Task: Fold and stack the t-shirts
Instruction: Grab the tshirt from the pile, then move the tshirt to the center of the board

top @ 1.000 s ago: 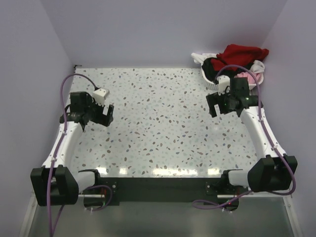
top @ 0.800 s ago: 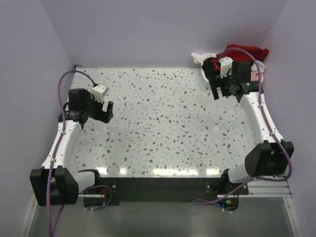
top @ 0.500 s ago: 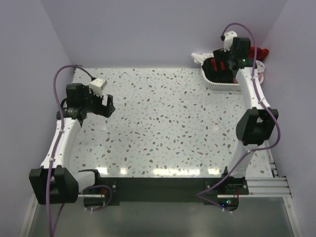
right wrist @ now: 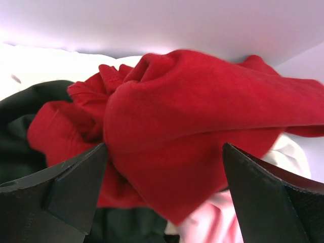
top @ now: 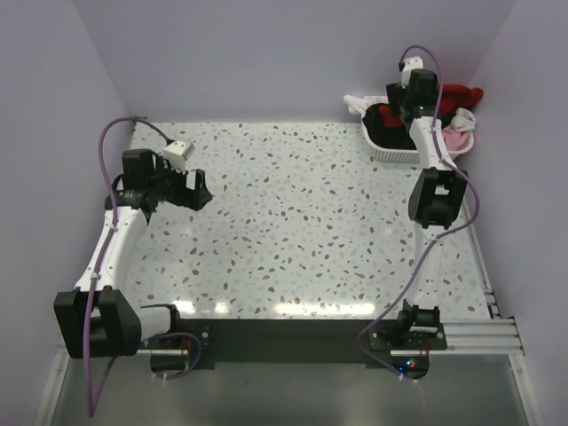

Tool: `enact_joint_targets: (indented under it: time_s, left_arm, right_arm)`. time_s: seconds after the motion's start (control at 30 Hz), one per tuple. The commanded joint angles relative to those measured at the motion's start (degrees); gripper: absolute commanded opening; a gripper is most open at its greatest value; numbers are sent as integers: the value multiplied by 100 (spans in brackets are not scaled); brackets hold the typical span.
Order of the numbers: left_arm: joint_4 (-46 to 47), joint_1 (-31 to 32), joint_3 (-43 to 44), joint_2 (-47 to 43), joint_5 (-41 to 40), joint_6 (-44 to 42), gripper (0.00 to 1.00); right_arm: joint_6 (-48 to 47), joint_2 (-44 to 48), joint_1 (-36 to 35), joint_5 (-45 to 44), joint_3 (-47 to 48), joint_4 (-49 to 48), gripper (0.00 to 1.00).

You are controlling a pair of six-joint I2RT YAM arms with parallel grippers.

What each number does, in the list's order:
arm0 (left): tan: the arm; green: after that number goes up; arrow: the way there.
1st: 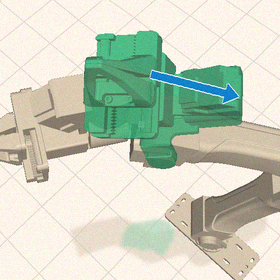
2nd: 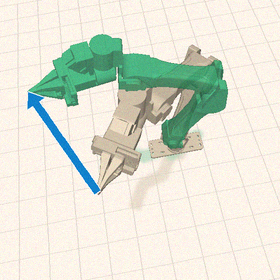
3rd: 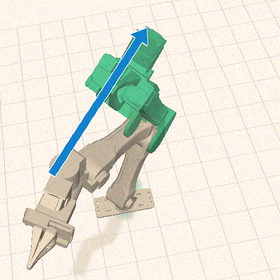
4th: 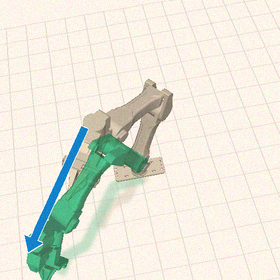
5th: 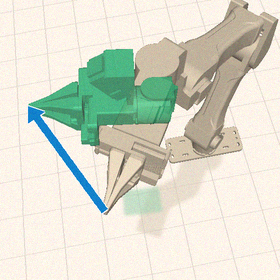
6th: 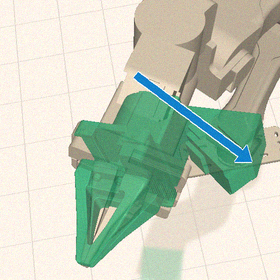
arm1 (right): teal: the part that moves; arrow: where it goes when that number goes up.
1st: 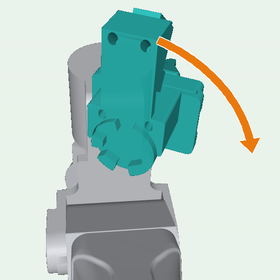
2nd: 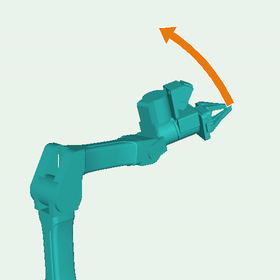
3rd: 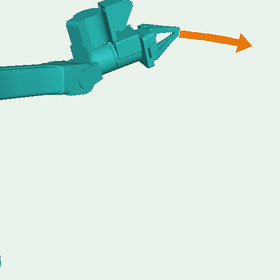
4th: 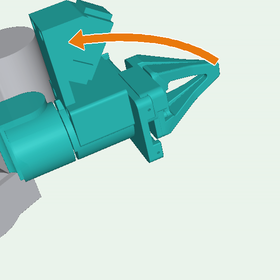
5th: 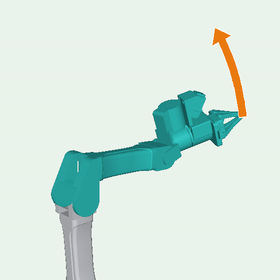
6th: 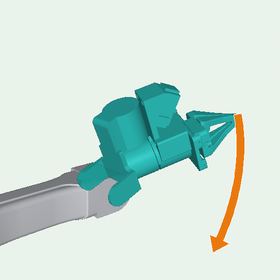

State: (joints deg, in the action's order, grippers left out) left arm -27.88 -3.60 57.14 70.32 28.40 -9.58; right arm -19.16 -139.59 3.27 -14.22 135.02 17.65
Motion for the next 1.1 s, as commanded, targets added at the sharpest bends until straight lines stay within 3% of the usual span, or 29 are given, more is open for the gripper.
enact_joint_targets:
  time_s: [0.0, 0.07, 0.13, 0.17, 0.23, 0.27, 0.33, 0.4, 0.47, 0.5, 0.7, 0.87, 1.07]
  left_arm:
    - [186, 34, 288, -36, 183, 71, 100]
    - [151, 34, 332, -36, 174, 71, 100]
    - [143, 34, 341, -19, 174, 71, 100]
    - [142, 34, 350, -19, 174, 62, 100]
    - [142, 34, 350, -10, 113, 53, 100]
    - [142, 34, 350, -10, 78, 71, 100]
    - [142, 26, 332, -10, 43, 62, 100]
    - [142, 34, 332, -10, 34, 71, 100]
    - [142, 26, 332, -10, 42, 88, 100]
    - [142, 34, 332, -19, 34, 114, 100]
    - [-15, 26, 464, 121, -10, 185, 100]
    - [-156, -27, 719, 289, 139, 299, 100]
    - [-244, -97, 973, 219, 385, 404, 100]
  right_arm:
    - [-62, -137, -19, -318, 51, -1087, 99]
    - [-105, -279, -10, -441, 94, -1316, 98]
    - [-80, -516, 33, -520, 339, -1317, 92]
    - [-36, -586, 51, -529, 454, -1247, 77]
    - [192, -535, 77, -547, 639, -1045, 62]
    - [263, -430, 78, -530, 596, -1053, 49]
    - [325, 42, 78, -346, 149, -1254, 38]
    - [316, 361, 69, -205, -211, -1378, 20]
    - [334, 704, 60, -99, -213, -1238, 4]
    - [412, 827, 69, -29, -187, -1124, 0]
    - [755, 1969, -27, 1376, -195, -140, 0]
    - [861, 2927, -598, 2351, -519, 616, 0]
    - [1273, 4053, -1460, 2713, -741, 845, 0]
